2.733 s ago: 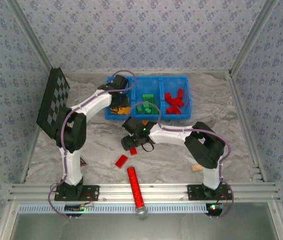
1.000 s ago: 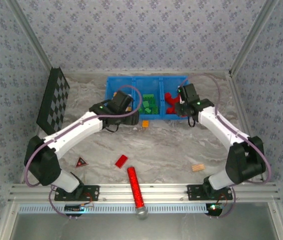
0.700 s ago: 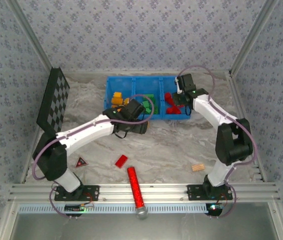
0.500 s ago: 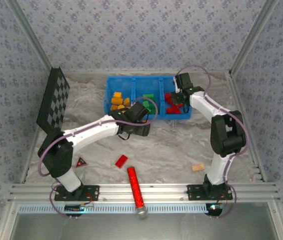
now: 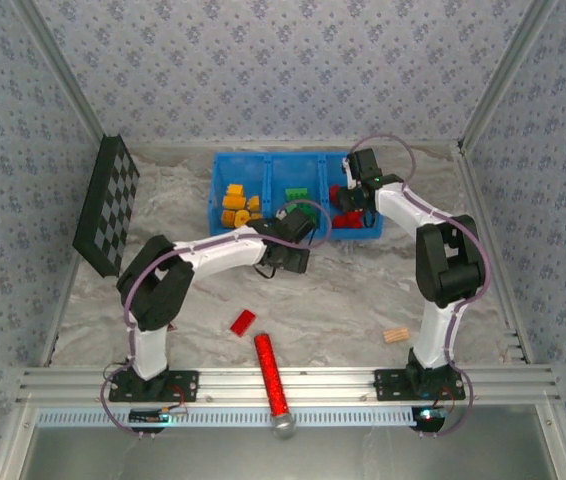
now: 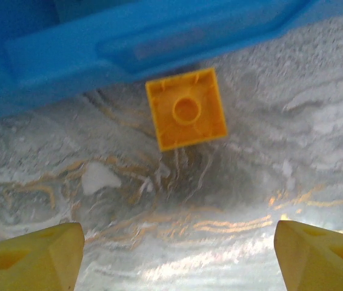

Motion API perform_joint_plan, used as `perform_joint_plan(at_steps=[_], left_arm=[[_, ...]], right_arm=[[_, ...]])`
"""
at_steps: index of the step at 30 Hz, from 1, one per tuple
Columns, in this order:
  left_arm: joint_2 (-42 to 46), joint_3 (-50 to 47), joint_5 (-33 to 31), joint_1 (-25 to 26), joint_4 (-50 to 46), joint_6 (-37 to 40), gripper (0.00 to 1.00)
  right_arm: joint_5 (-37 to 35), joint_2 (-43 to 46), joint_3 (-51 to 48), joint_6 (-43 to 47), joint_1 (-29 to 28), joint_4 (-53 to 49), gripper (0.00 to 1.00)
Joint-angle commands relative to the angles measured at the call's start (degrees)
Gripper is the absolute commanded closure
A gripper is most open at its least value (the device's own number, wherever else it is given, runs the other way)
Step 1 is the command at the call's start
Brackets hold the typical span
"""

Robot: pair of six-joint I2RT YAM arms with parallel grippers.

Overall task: Sort the legos into containers by color
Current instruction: Place the lego in the container, then pick up the lego from the center of the table.

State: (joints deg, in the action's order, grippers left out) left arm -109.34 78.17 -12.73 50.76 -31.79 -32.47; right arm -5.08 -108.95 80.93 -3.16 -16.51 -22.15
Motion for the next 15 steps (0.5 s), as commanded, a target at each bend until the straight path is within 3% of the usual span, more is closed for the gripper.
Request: perform_joint_plan(at_steps=[1, 9, 15], left_arm=[[-2.4, 3.6, -1.5, -0.2, -0.6, -1.1, 0.18], [-6.1, 6.9, -2.6, -0.8, -2.0, -2.5, 0.18], [-9.0, 9.2, -2.3, -1.6, -1.6, -3.0, 0.19]], right_arm=[[0.7, 1.9, -0.7, -0.4, 0.4, 0.5, 0.37], [1.2, 8.2, -4.0, -1.0, 0.2, 1.7, 0.36], [0.6, 19.3, -11.8, -3.4, -0.4, 5.2, 0.37]])
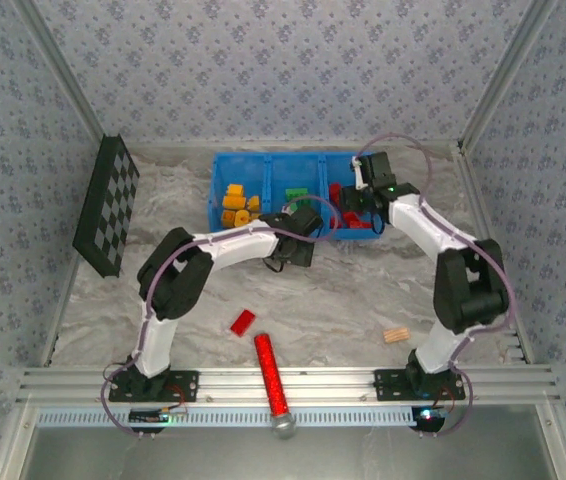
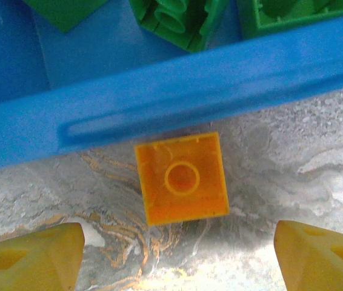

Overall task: Sort the legos into containers by color
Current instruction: Pick up the lego from the center of the table.

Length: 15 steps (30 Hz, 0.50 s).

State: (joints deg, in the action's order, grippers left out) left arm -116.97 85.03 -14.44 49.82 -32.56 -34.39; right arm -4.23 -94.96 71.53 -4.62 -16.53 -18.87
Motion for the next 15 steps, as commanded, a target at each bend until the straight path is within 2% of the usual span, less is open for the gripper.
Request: perform_joint_plan(at_steps=[1, 8, 15], left_arm=[[-1.8, 2.8, -0.4, -0.8, -0.6, -1.1, 0.19], [-5.2, 6.1, 0.2, -1.4, -0.5, -1.8, 0.21], [-6.8, 5.8, 0.6, -2.2, 0.5, -3.6, 0.27]], right_arm=[[0.1, 7.4, -4.2, -2.3, -0.5, 1.8, 0.37], [0.4, 19.9, -12.5, -5.8, -0.8, -2.4, 0.36], [2.2, 30.6, -20.9, -11.1, -1.5, -3.1, 0.36]])
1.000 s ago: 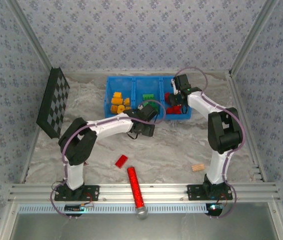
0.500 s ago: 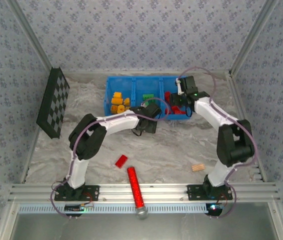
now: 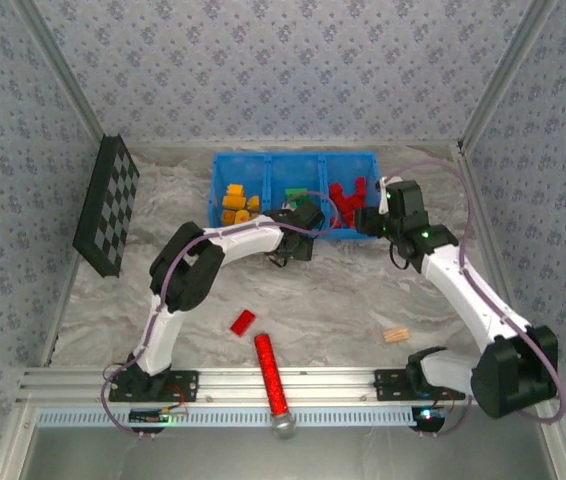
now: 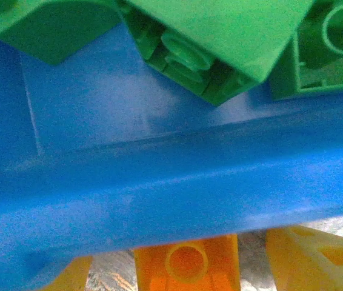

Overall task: Sort the legos into containers by color
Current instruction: Pick up the lego from the center of the table.

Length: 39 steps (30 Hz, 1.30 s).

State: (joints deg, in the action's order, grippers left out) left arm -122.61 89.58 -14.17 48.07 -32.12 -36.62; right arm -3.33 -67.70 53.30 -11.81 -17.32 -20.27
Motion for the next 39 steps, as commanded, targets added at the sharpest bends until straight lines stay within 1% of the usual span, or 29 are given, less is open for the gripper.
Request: perform_joint_plan(at_steps=[1, 6, 11, 16, 21, 30, 39], left_arm=[[-1.4, 1.2, 0.4, -0.4, 0.3, -1.6, 0.28], [-2.4, 1.5, 0.9, -0.5, 0.8, -2.1, 0.35], [-2.9, 0.9, 1.0, -0.6, 1.8, -2.7, 0.45], [-3.7, 1.0, 1.3, -0.8, 2.0, -2.8, 0.57], [-3.4, 0.0, 1.4, -0.7, 2.6, -2.2, 0.7], [0.0, -4.5, 1.6, -0.3, 2.8, -2.7, 0.77], [7.4, -13.7, 2.1, 2.1, 1.6, -5.0, 0.78]], right_arm=[[1.1, 5.1, -4.2, -4.8, -1.3, -1.9, 0.36], [-0.3, 11.7, -9.5, -8.4, -2.9, -4.6, 0.37], [1.6, 16.3, -13.0, -12.5, -4.3, -7.9, 0.37], [1.7, 20.8, -16.8, -15.7, -6.6, -11.0, 0.35], [2.0, 22.1, -19.3, -17.8, -8.2, -12.6, 0.34], [1.6, 20.7, -19.8, -18.2, -9.0, -11.1, 0.34], [2.5, 14.8, -16.4, -16.4, -9.6, -8.1, 0.33]])
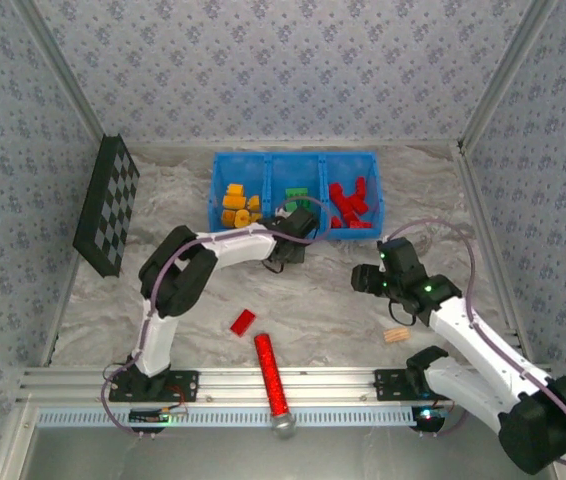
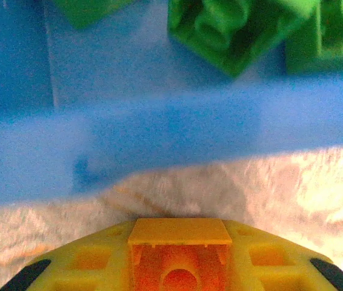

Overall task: Sort the legos into containers by color
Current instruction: Pick up the lego from the center of the table, then place the lego in the container.

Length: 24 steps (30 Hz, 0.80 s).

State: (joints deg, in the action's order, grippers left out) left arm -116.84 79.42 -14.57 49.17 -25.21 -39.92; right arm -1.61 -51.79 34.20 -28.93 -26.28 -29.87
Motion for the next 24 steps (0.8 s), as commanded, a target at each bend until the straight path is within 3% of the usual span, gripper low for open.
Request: perform_joint_plan(at_steps=[1, 10, 15, 20, 24], left_arm=[[2.9, -4.4, 2.4, 1.2, -5.7, -1.9, 0.78], [16.1, -6.5, -2.7, -0.2, -11.0, 1.0, 0.78], [22.3, -5.0, -3.8, -6.6, -9.9, 4.8, 0.78], [21.1, -0.1, -4.0, -13.2, -8.2, 9.3, 0.79], [17.3, 3.4, -6.5, -14.9, -8.2, 11.4, 0.79]], right_arm=[[1.0, -1.9, 3.4, 0.9, -1.0, 2.0, 0.33], [-1.4, -8.1, 8.0, 1.3, -7.3, 3.2, 0.33], [-2.3, -10.3, 9.4, 1.9, -11.1, 4.0, 0.31], [-2.9, -11.8, 13.0, 2.7, -13.4, 2.0, 0.31], [-3.5, -14.0, 17.4, 0.6, -16.9, 0.3, 0.3]])
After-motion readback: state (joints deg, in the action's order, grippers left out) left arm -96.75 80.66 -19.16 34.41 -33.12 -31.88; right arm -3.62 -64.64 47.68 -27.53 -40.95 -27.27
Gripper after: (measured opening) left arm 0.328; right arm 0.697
